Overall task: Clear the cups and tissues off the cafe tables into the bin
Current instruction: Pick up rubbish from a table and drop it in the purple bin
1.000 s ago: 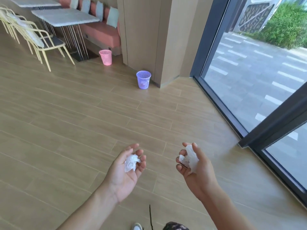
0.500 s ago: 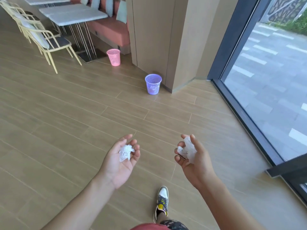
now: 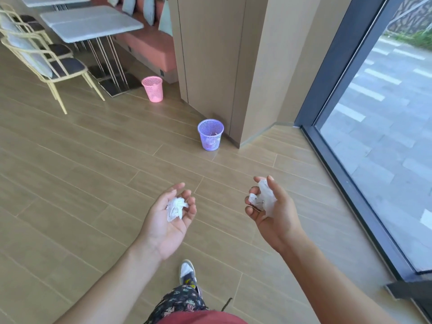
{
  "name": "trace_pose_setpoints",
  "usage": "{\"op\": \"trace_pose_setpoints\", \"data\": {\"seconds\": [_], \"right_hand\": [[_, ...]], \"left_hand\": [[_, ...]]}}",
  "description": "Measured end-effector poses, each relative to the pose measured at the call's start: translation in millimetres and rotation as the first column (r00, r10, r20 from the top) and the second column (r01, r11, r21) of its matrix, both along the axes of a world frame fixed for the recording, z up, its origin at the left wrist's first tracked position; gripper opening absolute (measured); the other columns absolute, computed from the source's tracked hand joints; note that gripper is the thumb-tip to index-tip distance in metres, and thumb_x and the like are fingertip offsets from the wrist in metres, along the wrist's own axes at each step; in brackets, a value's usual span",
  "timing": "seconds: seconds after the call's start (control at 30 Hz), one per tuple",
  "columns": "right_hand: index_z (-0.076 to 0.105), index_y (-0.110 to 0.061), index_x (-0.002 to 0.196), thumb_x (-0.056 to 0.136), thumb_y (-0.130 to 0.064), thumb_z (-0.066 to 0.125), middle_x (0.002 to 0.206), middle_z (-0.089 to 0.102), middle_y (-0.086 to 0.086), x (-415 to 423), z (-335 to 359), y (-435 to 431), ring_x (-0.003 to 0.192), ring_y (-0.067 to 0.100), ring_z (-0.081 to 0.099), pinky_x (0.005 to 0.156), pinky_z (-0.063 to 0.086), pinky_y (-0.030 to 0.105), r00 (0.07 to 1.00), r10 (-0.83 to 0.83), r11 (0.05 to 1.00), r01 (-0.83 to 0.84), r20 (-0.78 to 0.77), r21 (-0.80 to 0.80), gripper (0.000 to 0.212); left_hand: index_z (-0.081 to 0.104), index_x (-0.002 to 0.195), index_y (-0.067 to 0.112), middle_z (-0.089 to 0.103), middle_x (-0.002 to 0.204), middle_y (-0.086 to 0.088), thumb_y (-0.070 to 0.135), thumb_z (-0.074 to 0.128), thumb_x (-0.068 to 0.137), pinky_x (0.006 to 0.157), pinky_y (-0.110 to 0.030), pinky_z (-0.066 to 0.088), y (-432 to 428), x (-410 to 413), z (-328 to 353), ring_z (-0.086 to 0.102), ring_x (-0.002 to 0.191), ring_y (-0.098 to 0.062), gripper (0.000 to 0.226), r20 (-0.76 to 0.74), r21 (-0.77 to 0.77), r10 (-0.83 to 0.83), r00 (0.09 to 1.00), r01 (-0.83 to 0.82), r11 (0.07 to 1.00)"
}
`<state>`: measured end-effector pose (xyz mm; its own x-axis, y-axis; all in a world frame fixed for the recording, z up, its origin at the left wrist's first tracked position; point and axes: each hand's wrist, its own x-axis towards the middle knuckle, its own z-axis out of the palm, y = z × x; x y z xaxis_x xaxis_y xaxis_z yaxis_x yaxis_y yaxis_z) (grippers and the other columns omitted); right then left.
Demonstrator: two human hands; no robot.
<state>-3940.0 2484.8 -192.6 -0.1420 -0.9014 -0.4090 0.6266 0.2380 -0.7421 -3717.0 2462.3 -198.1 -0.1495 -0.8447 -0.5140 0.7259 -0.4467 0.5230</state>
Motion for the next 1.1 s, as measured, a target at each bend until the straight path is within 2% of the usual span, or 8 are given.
{"op": "trace_pose_setpoints", "data": {"seconds": [0.17,0.4,0.53,0.8,1.1], "right_hand": [[0.058,-0.012,0.125,0.103,-0.036,0.054,0.080,0.054,0.003,-13,-11,-93,0.068,0.019,0.052,0.062,0.039,0.032,1.000,-0.015,1.000,0.015,-0.014,0.011,0.032],[0.059,-0.012,0.122,0.102,-0.037,0.055,0.080,0.055,0.003,-15,-17,-262,0.070,0.020,0.054,0.062,0.043,0.031,0.999,-0.033,0.998,0.034,-0.012,0.047,0.032],[0.058,-0.012,0.123,0.102,-0.037,0.055,0.080,0.054,0.003,-14,-6,-352,0.069,0.020,0.053,0.061,0.042,0.031,0.999,-0.039,0.999,0.039,-0.013,0.017,0.032],[0.057,-0.013,0.123,0.100,-0.037,0.057,0.079,0.055,0.003,-17,-20,-491,0.069,0.019,0.052,0.057,0.046,0.028,0.999,-0.018,0.996,0.014,0.042,0.093,0.033],[0.064,-0.014,0.112,0.100,-0.037,0.057,0.081,0.055,0.003,-58,-60,-678,0.068,0.020,0.052,0.059,0.045,0.029,0.998,0.038,0.992,-0.044,0.050,0.120,0.026]], "left_hand": [[0.069,0.105,0.013,0.067,0.090,-0.006,0.016,0.053,0.098,0.066,-0.025,0.060,-100,-14,-15,0.065,0.076,-0.019,0.017,-0.007,0.014,-0.004,1.000,0.004,1.000],[0.069,0.103,0.013,0.067,0.090,-0.005,0.017,0.054,0.099,0.066,-0.025,0.060,-275,-17,-24,0.065,0.078,-0.018,0.017,-0.023,0.047,-0.046,0.999,0.047,0.998],[0.070,0.106,0.012,0.068,0.090,-0.006,0.017,0.054,0.099,0.066,-0.025,0.060,-369,-16,-12,0.066,0.076,-0.018,0.018,-0.016,0.037,-0.070,0.997,0.070,0.997],[0.068,0.109,0.011,0.067,0.090,-0.006,0.016,0.052,0.100,0.069,-0.026,0.059,-497,-20,-13,0.063,0.079,-0.019,0.018,0.019,0.052,-0.061,0.998,0.060,0.997],[0.068,0.107,0.010,0.067,0.090,-0.007,0.015,0.052,0.100,0.071,-0.026,0.057,-675,-60,-45,0.063,0.079,-0.019,0.018,0.045,0.104,0.003,0.999,-0.008,0.995]]}}
